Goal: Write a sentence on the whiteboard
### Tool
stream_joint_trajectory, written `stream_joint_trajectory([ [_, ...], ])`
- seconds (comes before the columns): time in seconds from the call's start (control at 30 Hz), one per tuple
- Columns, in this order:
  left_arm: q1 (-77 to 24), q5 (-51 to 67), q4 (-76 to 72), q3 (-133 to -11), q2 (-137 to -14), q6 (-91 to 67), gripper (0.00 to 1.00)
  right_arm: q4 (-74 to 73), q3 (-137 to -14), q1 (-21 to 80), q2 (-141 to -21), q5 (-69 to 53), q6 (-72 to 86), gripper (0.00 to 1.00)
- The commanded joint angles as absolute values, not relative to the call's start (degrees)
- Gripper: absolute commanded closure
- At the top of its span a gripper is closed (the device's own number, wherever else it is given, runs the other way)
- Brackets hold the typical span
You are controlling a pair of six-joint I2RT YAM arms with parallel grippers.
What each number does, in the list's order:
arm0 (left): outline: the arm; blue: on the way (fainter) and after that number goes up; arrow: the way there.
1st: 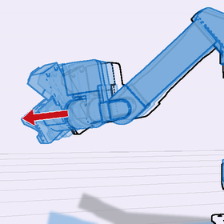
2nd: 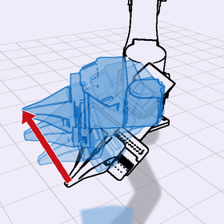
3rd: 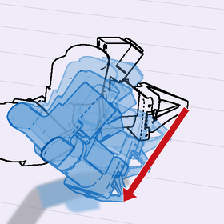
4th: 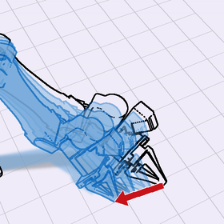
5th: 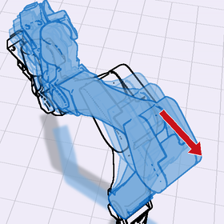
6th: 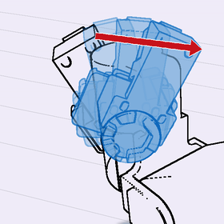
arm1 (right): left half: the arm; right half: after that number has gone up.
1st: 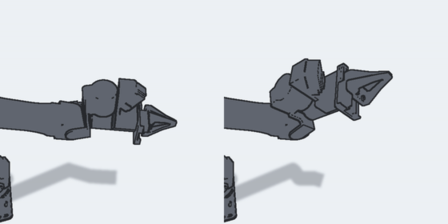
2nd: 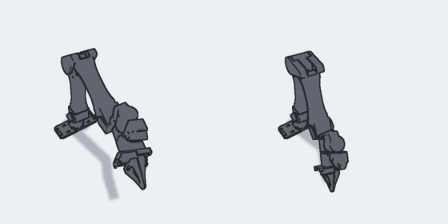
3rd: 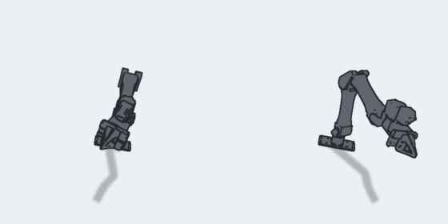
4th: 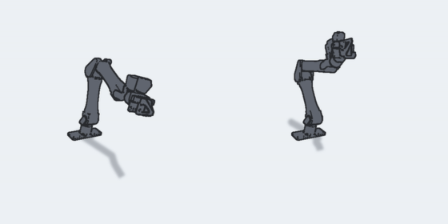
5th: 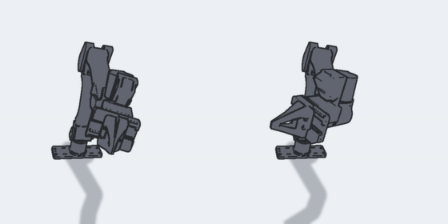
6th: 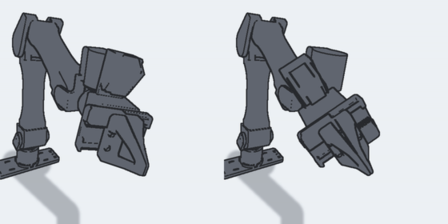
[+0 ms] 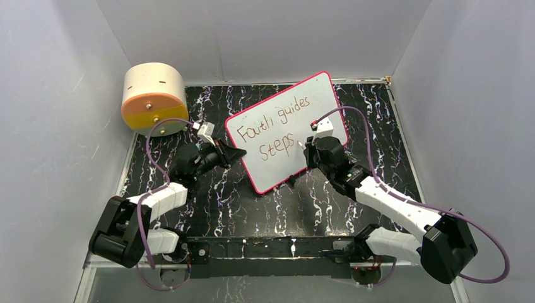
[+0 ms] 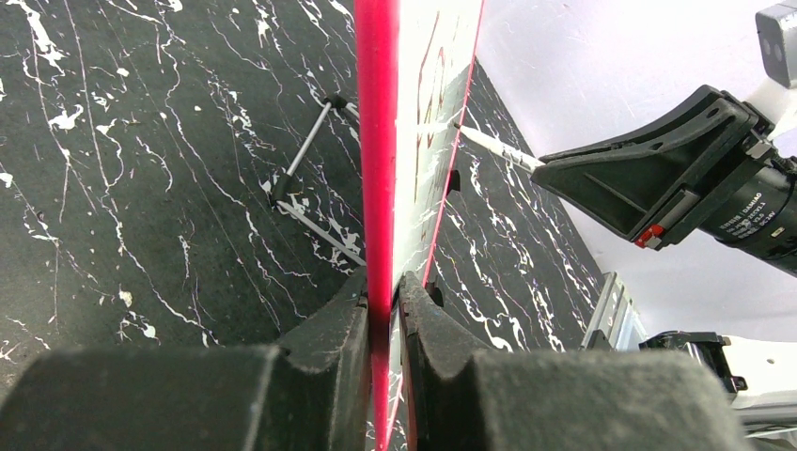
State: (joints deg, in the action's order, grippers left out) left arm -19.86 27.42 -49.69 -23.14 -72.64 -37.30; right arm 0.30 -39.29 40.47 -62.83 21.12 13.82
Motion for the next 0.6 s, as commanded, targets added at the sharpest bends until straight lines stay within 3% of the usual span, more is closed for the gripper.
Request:
stream_joint_trajectory([
  [0.0,-20.2,26.8,-47.8,-24.4,-72.2,-36.1,1.00,2.7,-39.2,40.0,-63.4,20.2,14.4,1.00],
  [0.57,-20.1,26.7,-47.8,-24.7,-71.3,-37.8,0.99,-3.5,-40.1,40.0,-53.6,22.8,15.6,1.00],
])
